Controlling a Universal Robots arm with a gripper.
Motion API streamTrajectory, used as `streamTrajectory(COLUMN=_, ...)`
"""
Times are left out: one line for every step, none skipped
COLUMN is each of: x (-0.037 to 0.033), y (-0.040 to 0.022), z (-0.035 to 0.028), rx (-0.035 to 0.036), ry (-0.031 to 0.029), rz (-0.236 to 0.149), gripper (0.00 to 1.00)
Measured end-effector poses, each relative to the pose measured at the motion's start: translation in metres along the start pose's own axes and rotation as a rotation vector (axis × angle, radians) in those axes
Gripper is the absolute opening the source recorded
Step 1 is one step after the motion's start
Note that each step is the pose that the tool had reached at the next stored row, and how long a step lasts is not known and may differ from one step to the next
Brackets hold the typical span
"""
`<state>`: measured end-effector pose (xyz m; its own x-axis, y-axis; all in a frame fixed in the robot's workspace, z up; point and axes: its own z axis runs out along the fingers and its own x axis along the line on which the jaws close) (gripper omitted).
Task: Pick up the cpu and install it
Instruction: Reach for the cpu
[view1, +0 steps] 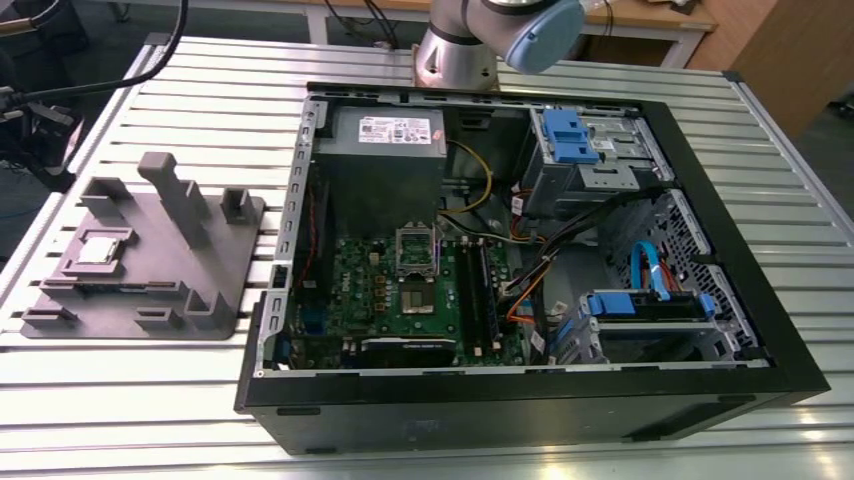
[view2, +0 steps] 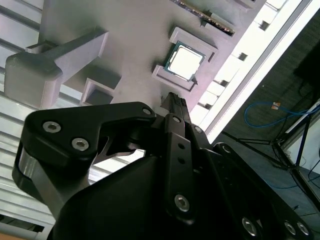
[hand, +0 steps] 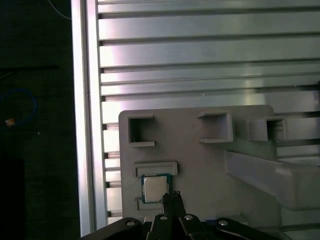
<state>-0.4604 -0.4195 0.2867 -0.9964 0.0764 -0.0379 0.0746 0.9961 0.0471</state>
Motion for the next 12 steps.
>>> streamTrajectory(x=0.0002, y=-0.0003, z=0.0011, rx=0.0000, ry=0.0002, rz=0.000, gripper=0.11)
streamTrajectory(x=0.0004, y=-0.0006, z=0.0021, rx=0.0001, ry=0.0005, rz=0.000, gripper=0.11)
streamTrajectory(x=0.0006, y=-0.0009, z=0.0030, rx=0.0002, ry=0.0008, rz=0.000, gripper=0.11)
streamTrajectory(x=0.0007, y=-0.0010, z=0.0037, rx=0.0003, ry=0.0010, rz=0.000, gripper=0.11)
streamTrajectory(x=0.0007, y=-0.0010, z=0.0040, rx=0.0013, ry=0.0012, rz=0.000, gripper=0.11)
streamTrajectory(x=0.0007, y=-0.0010, z=0.0040, rx=0.0016, ry=0.0013, rz=0.000, gripper=0.11)
streamTrajectory(x=0.0007, y=-0.0010, z=0.0040, rx=0.0017, ry=0.0013, rz=0.000, gripper=0.11)
streamTrajectory(x=0.0007, y=-0.0011, z=0.0040, rx=0.0017, ry=0.0012, rz=0.000, gripper=0.11)
streamTrajectory(x=0.0007, y=-0.0011, z=0.0041, rx=0.0017, ry=0.0011, rz=0.000, gripper=0.11)
streamTrajectory(x=0.0007, y=-0.0011, z=0.0042, rx=0.0019, ry=0.0010, rz=0.000, gripper=0.11)
streamTrajectory(x=0.0007, y=-0.0010, z=0.0042, rx=0.0022, ry=0.0010, rz=0.000, gripper=0.11)
streamTrajectory(x=0.0007, y=-0.0010, z=0.0044, rx=0.0036, ry=0.0006, rz=0.000, gripper=0.11)
